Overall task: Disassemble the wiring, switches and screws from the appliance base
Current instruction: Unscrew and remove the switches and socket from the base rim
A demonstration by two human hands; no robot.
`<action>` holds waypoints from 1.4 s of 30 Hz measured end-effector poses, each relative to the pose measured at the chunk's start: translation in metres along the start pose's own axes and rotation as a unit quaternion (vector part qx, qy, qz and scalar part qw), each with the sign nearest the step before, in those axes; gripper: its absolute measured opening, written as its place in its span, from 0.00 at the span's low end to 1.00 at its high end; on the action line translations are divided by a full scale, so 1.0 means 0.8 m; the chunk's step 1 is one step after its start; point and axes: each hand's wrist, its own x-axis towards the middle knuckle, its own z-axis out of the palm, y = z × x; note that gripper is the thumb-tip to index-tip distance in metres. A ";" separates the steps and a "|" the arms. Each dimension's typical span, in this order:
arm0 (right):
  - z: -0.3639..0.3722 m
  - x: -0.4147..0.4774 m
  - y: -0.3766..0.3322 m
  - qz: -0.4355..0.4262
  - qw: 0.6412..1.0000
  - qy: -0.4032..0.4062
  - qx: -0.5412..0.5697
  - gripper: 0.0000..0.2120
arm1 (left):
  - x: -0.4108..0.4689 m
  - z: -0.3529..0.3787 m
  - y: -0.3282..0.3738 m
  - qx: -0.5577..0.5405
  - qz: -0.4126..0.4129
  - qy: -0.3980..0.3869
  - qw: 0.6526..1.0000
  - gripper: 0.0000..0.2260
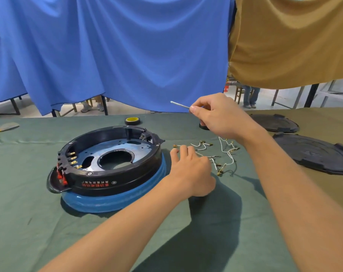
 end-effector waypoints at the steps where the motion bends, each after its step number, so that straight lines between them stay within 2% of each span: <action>1: 0.000 0.000 0.000 -0.001 1.000 0.001 0.000 0.10 | 0.001 0.003 0.002 0.001 -0.002 -0.003 1.000 0.09; 3: 0.000 0.001 0.002 0.000 1.000 0.003 -0.001 0.10 | 0.002 0.006 0.002 0.000 -0.001 0.027 1.000 0.11; 5: -0.001 0.002 0.004 0.006 1.000 0.007 0.000 0.10 | 0.001 -0.001 -0.004 0.008 0.003 0.117 0.993 0.13; 7: 0.001 0.004 0.008 0.014 1.000 0.008 -0.002 0.10 | 0.000 -0.013 -0.018 0.067 0.000 0.215 0.974 0.13; 8: 0.003 0.004 0.010 0.017 1.000 0.006 -0.004 0.10 | -0.002 -0.020 -0.028 0.107 -0.012 0.237 0.966 0.11; 10: 0.008 0.003 0.013 0.026 1.000 -0.004 -0.009 0.10 | -0.008 -0.028 -0.052 0.172 -0.070 0.220 0.958 0.11; 12: 0.013 0.002 0.014 0.035 0.999 -0.018 -0.012 0.11 | -0.016 -0.027 -0.073 0.225 -0.135 0.176 0.949 0.18; 14: 0.018 0.001 0.013 0.037 0.999 -0.029 -0.021 0.12 | -0.026 -0.023 -0.089 0.269 -0.166 0.158 0.935 0.22; 20: 0.029 -0.005 0.006 0.038 0.996 -0.063 -0.051 0.10 | -0.048 -0.029 -0.123 0.279 -0.077 0.171 0.942 0.25; 24: 0.044 -0.012 -0.002 0.024 0.988 -0.126 -0.087 0.10 | -0.061 -0.035 -0.159 0.262 -0.015 0.169 0.950 0.22; 28: 0.060 -0.020 -0.009 0.027 0.969 -0.201 -0.139 0.10 | -0.080 -0.046 -0.202 0.242 0.070 0.192 0.948 0.24; 31: 0.071 -0.024 -0.015 0.026 0.964 -0.218 -0.146 0.10 | -0.089 -0.050 -0.234 0.234 0.098 0.190 0.948 0.25; 35: 0.084 -0.030 -0.022 0.021 0.972 -0.211 -0.106 0.11 | -0.084 -0.049 -0.224 0.243 0.039 0.271 0.931 0.28; 38: 0.096 -0.035 -0.024 0.032 0.973 -0.209 -0.096 0.12 | -0.073 -0.037 -0.193 0.232 -0.023 0.333 0.914 0.24; 42: 0.116 -0.046 -0.029 0.047 0.981 -0.178 -0.064 0.12 | -0.066 -0.013 -0.178 0.245 -0.040 0.350 0.903 0.20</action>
